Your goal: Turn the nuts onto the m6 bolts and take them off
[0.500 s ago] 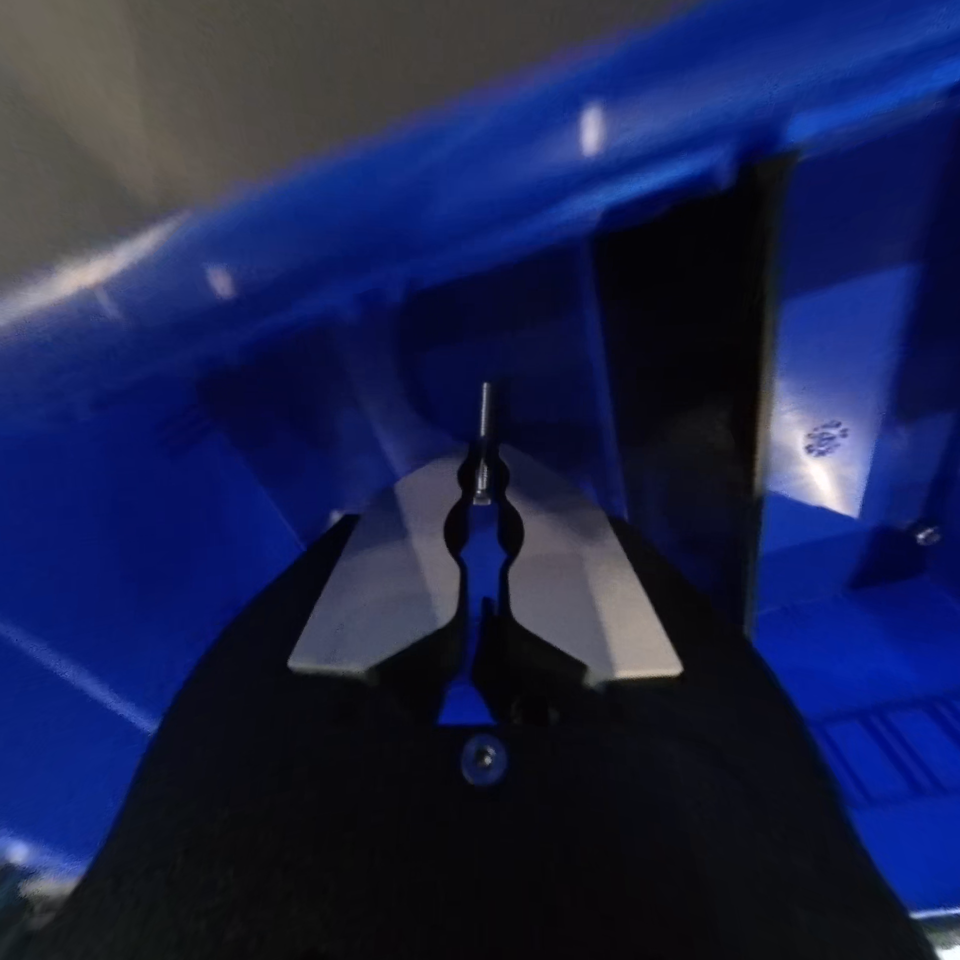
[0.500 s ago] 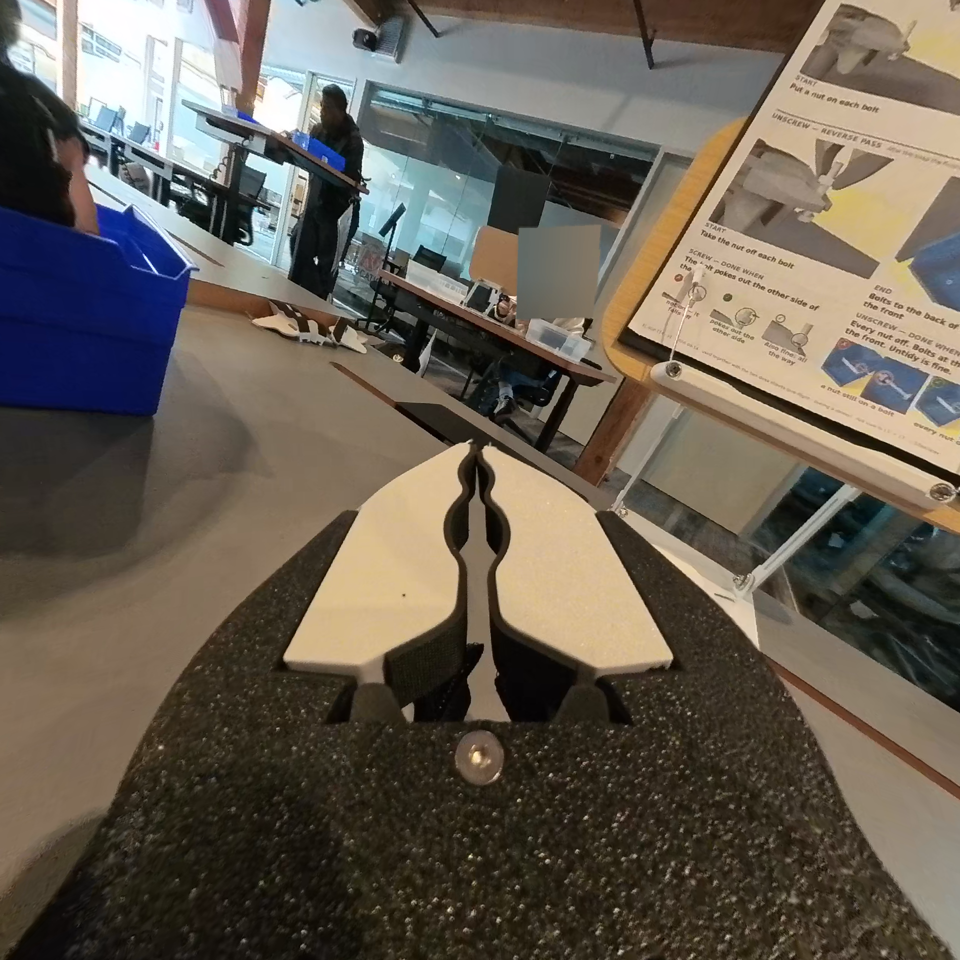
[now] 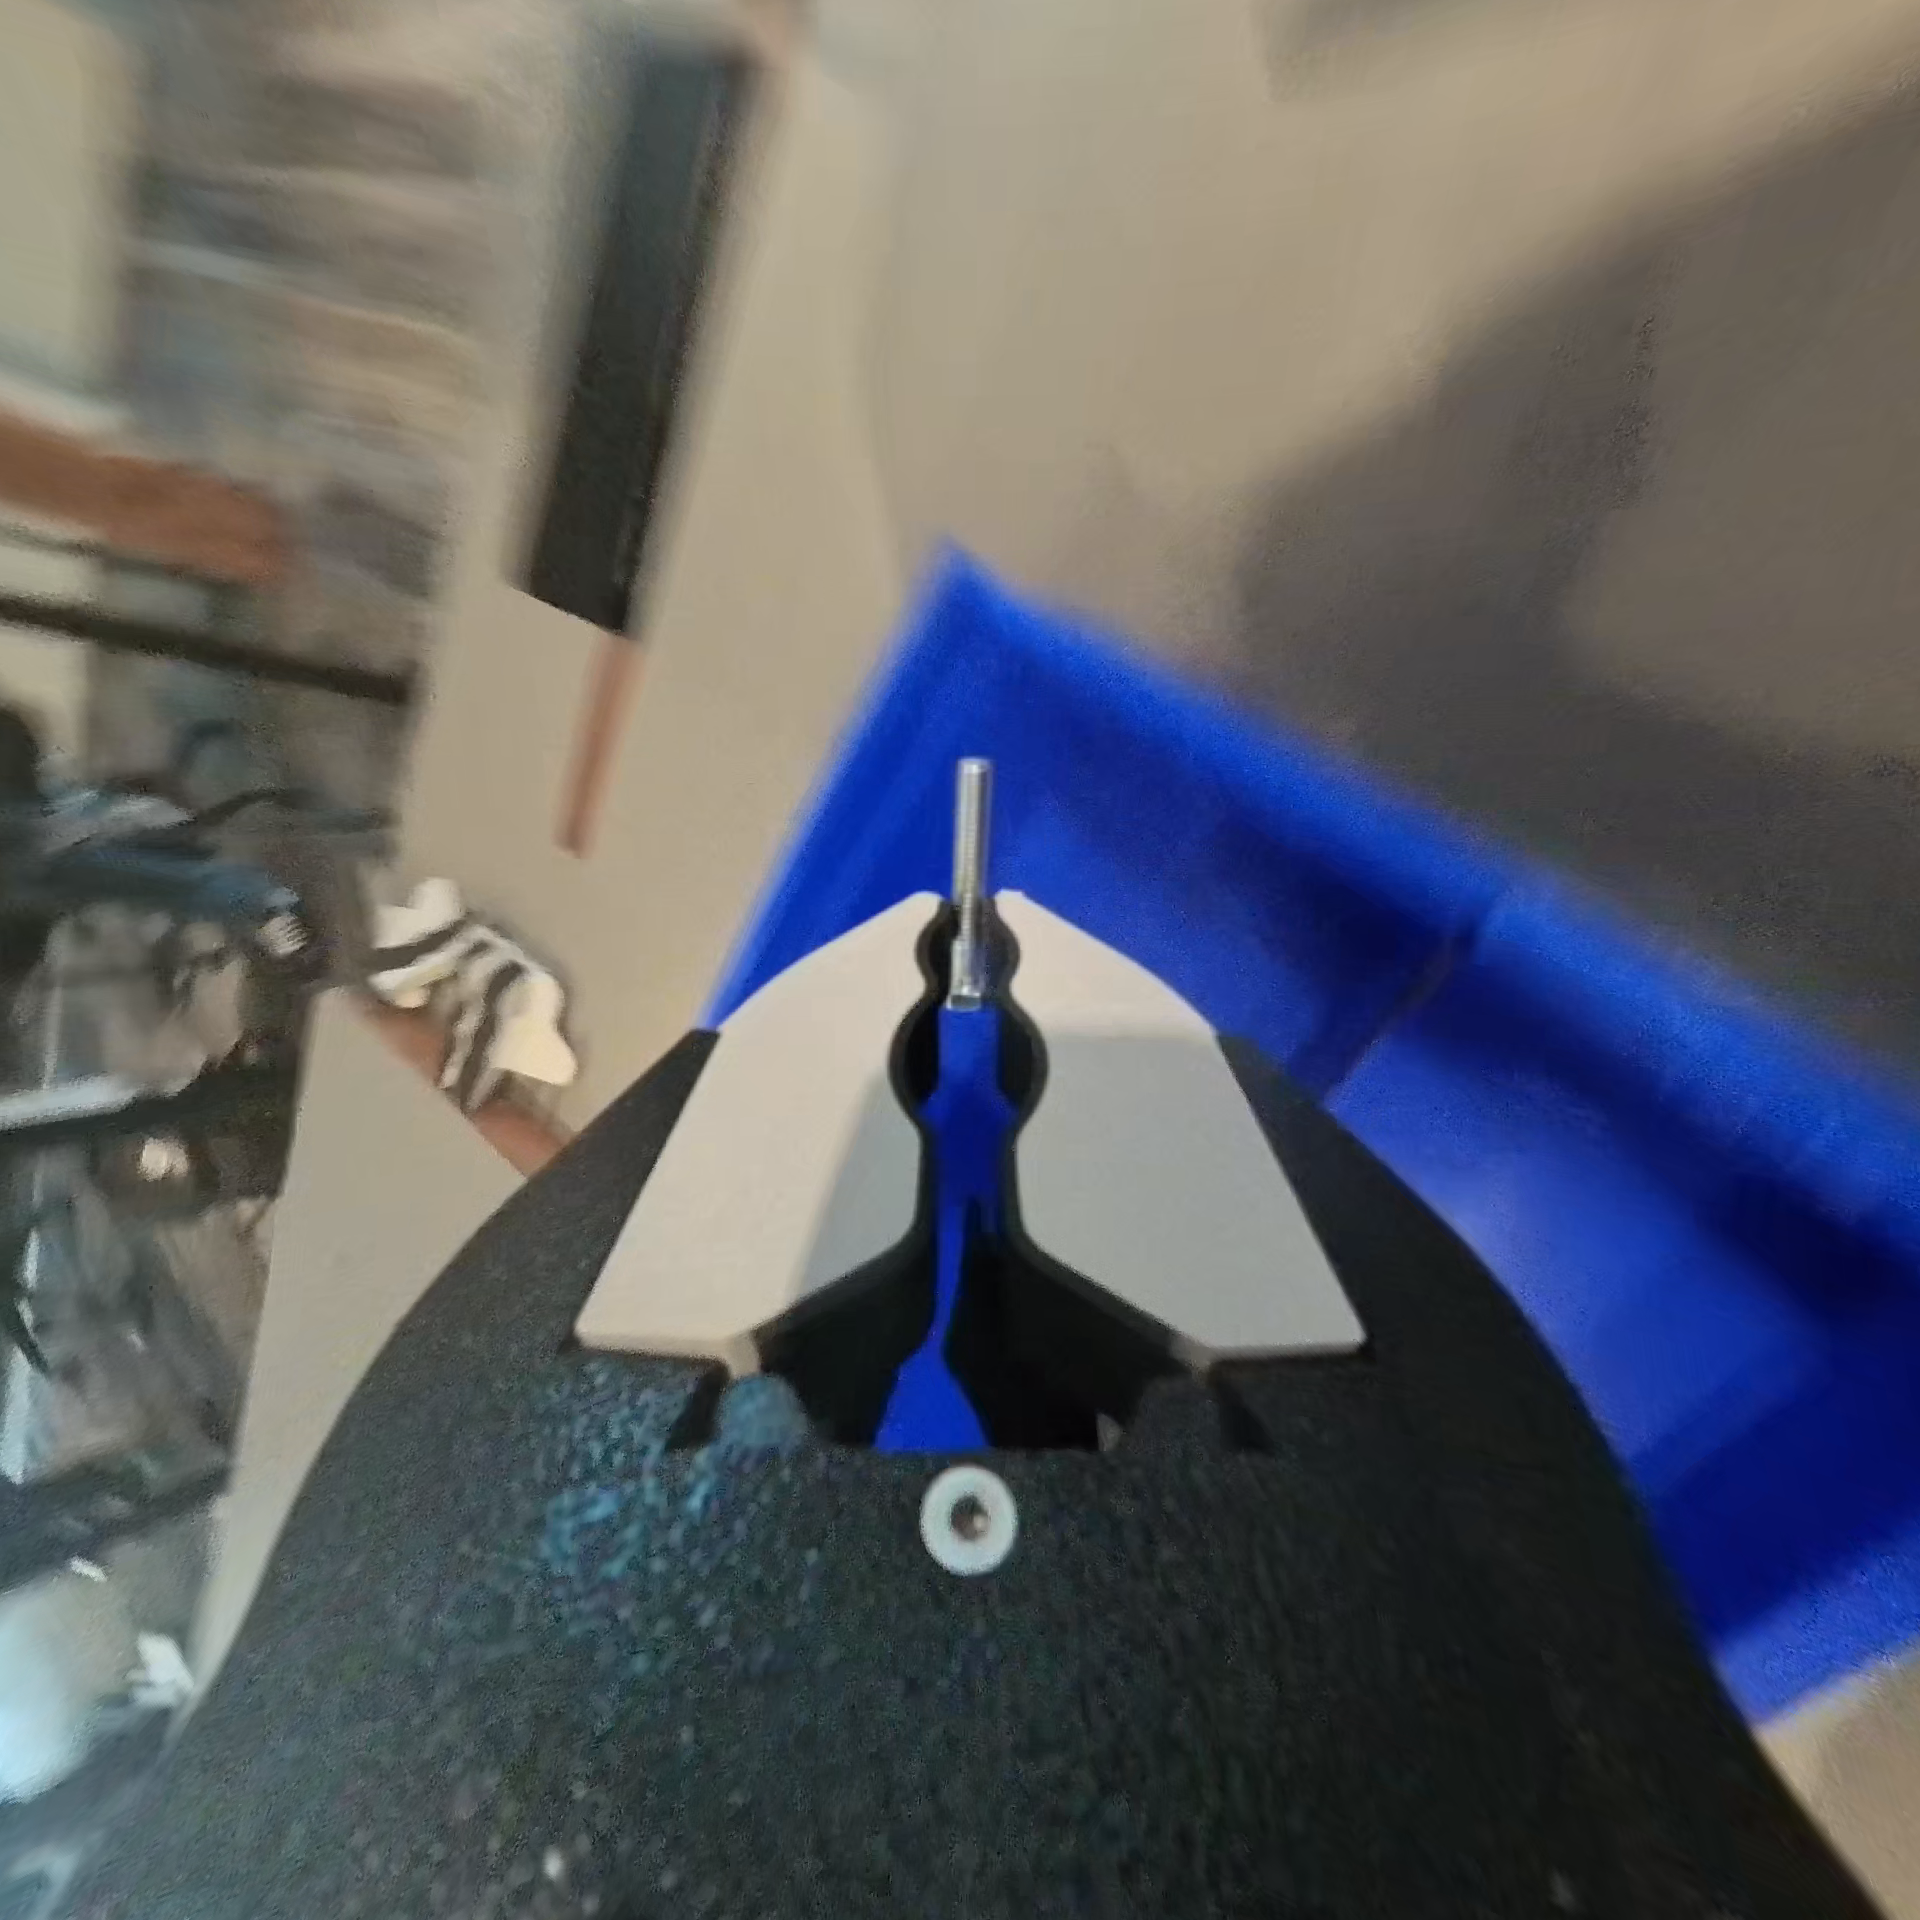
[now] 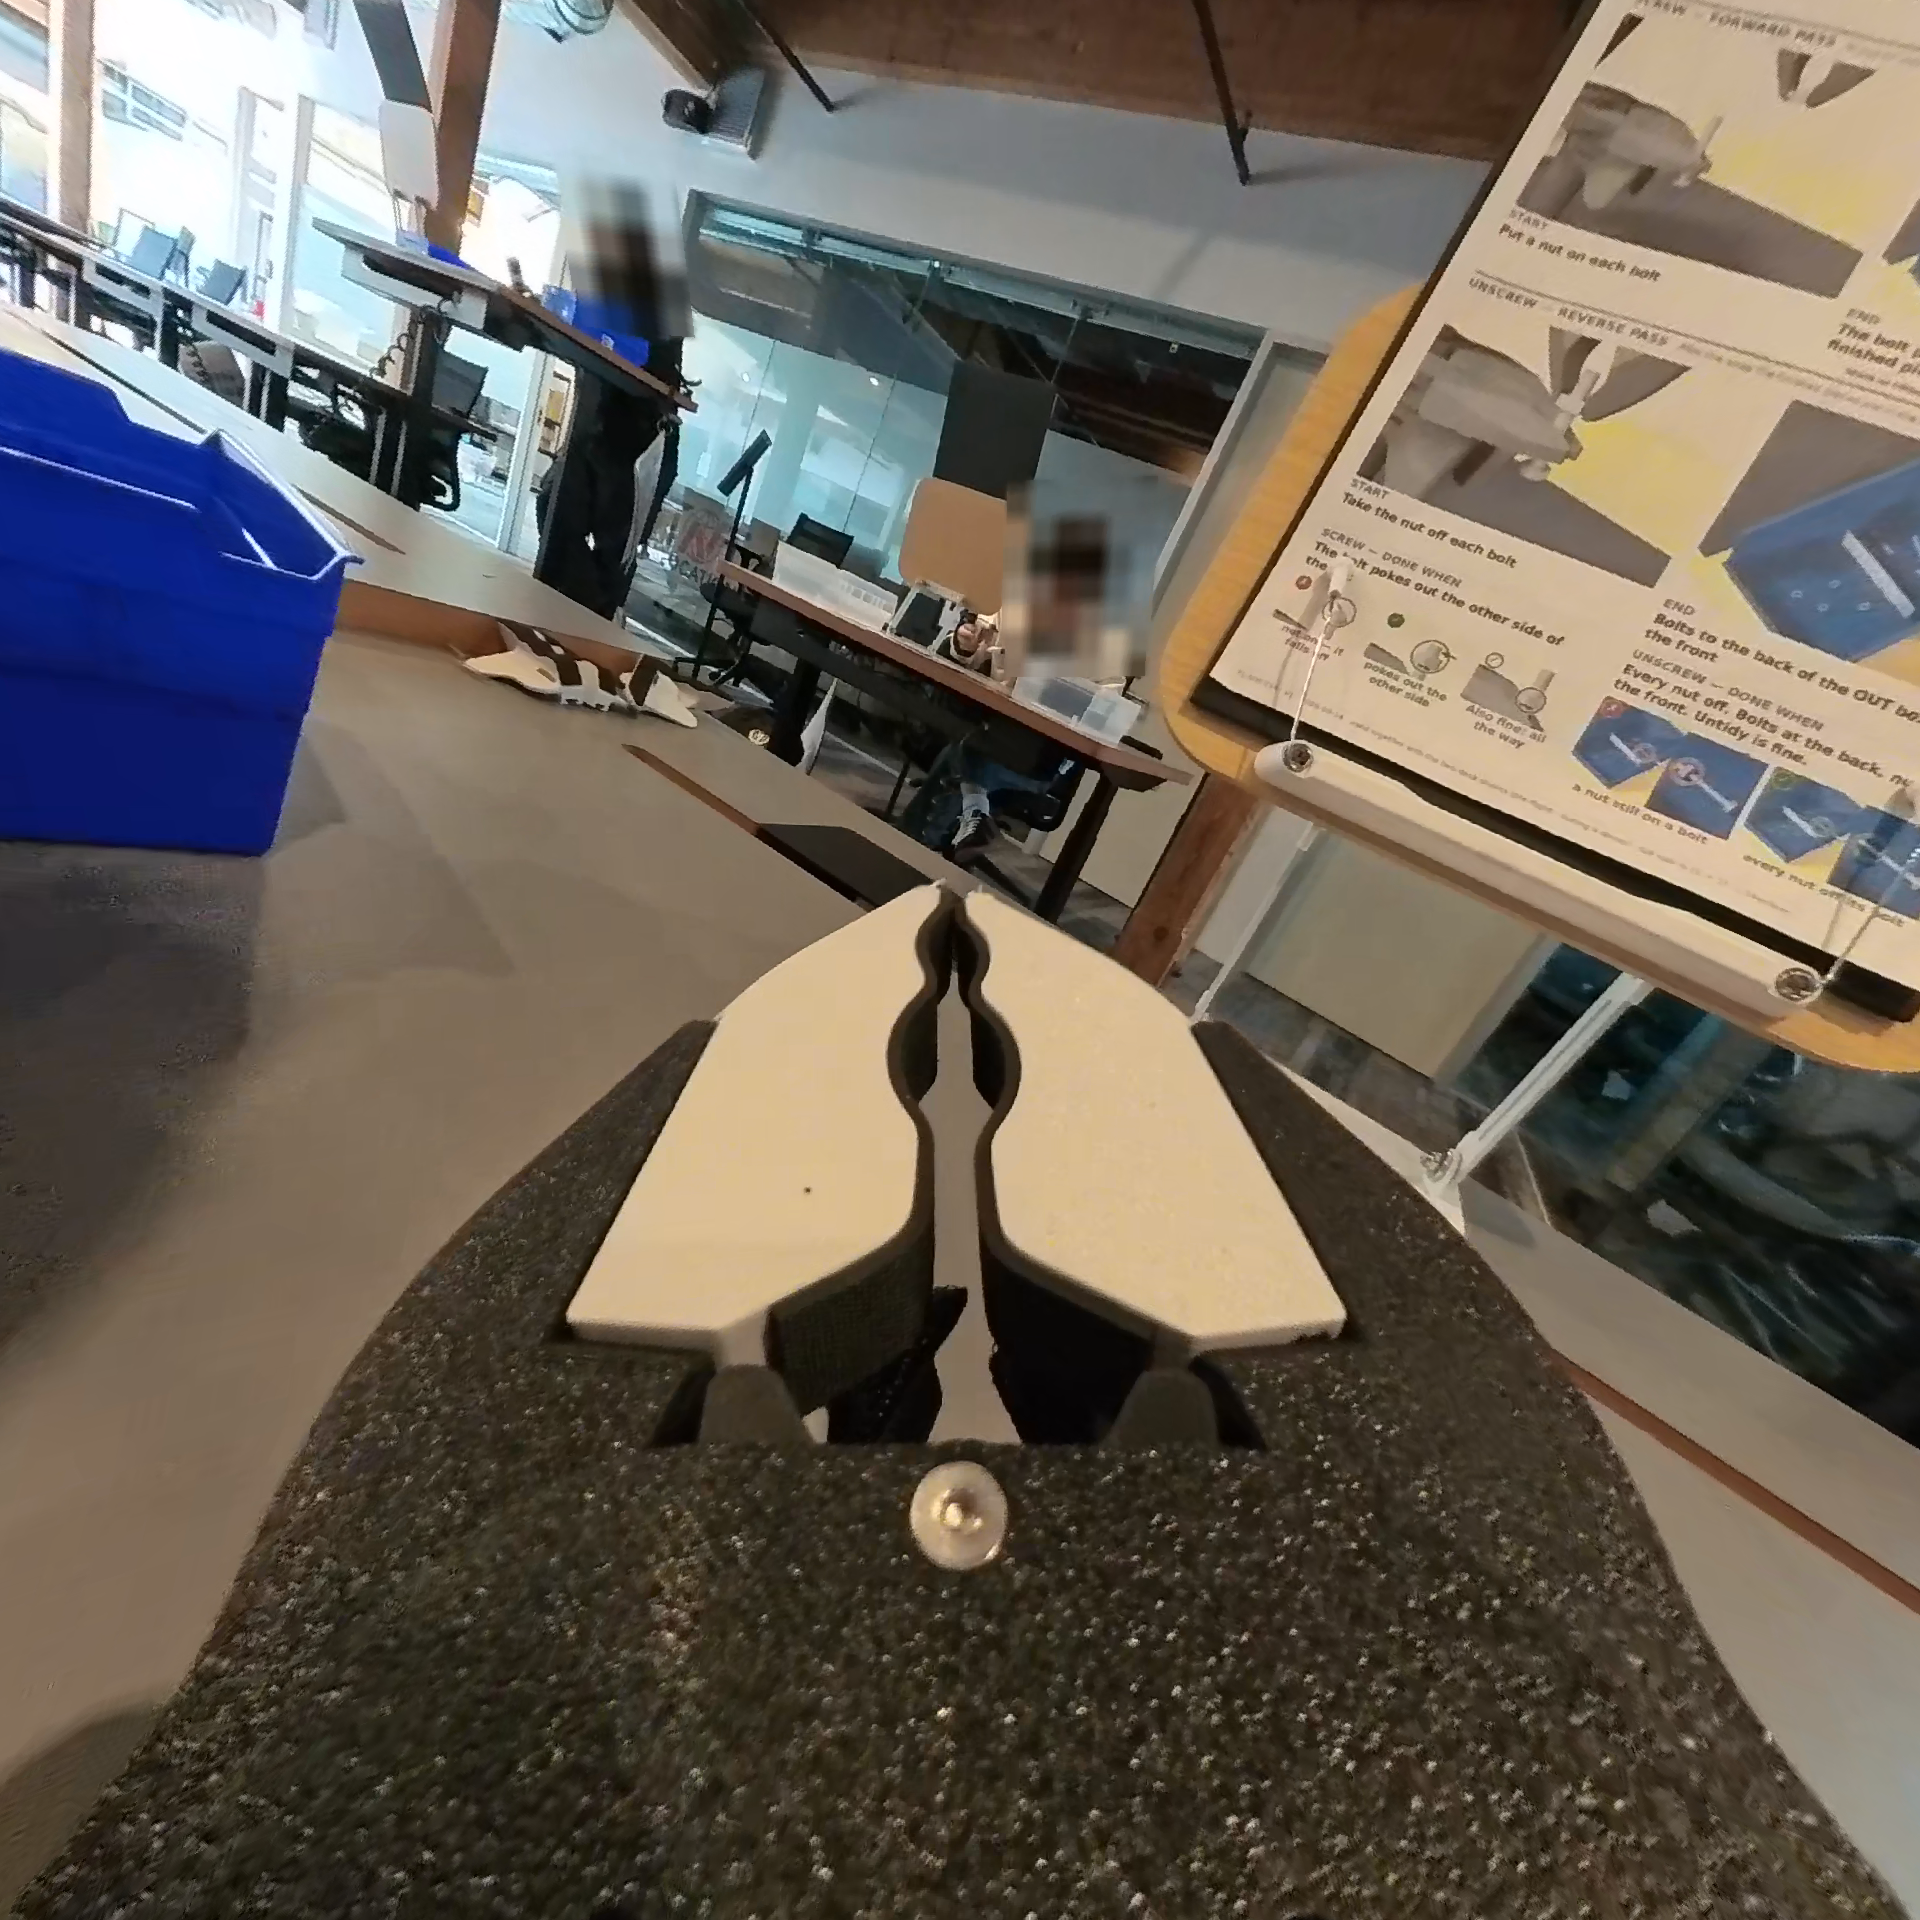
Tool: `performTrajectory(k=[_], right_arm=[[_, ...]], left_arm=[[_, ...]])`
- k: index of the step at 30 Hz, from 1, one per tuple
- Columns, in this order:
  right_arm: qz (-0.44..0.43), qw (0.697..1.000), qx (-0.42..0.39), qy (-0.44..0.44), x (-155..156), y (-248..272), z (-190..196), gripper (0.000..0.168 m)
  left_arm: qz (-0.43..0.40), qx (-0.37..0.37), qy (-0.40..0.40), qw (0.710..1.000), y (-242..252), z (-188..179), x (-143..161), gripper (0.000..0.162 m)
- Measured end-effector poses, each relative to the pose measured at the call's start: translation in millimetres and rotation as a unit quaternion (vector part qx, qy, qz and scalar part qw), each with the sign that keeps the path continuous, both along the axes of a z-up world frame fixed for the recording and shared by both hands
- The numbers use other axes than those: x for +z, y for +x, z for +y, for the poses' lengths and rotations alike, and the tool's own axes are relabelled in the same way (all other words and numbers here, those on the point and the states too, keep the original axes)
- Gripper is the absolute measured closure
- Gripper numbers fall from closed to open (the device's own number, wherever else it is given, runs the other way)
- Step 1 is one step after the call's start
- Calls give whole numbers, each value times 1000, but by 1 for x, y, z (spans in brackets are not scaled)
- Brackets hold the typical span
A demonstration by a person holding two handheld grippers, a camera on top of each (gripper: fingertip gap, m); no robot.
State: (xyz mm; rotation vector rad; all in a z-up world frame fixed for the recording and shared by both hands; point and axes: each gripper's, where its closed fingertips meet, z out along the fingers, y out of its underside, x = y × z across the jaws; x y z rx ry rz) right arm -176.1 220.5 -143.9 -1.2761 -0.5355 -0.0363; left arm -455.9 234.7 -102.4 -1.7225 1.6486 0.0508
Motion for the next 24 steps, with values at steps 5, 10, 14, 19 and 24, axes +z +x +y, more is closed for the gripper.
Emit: performTrajectory(k=[5,10,14,19,24], right_arm=[[28,1000,-8,5,6,9,-3,168],[80,997,-14,-1,15,34,-11,168],[145,989,-10,-12,17,54,-21,168],[134,991,11,-12,17,70,-29,168],[181,963,180,-84,13,48,-36,168]], left_arm=[[-198,49,27,979,87,-46,50,157],[-374,59,16,925,180,-56,34,157],[-426,79,7,901,234,-38,-7,157],[-436,81,19,896,276,-25,-44,157],[-471,56,51,879,289,-35,-55,157]])
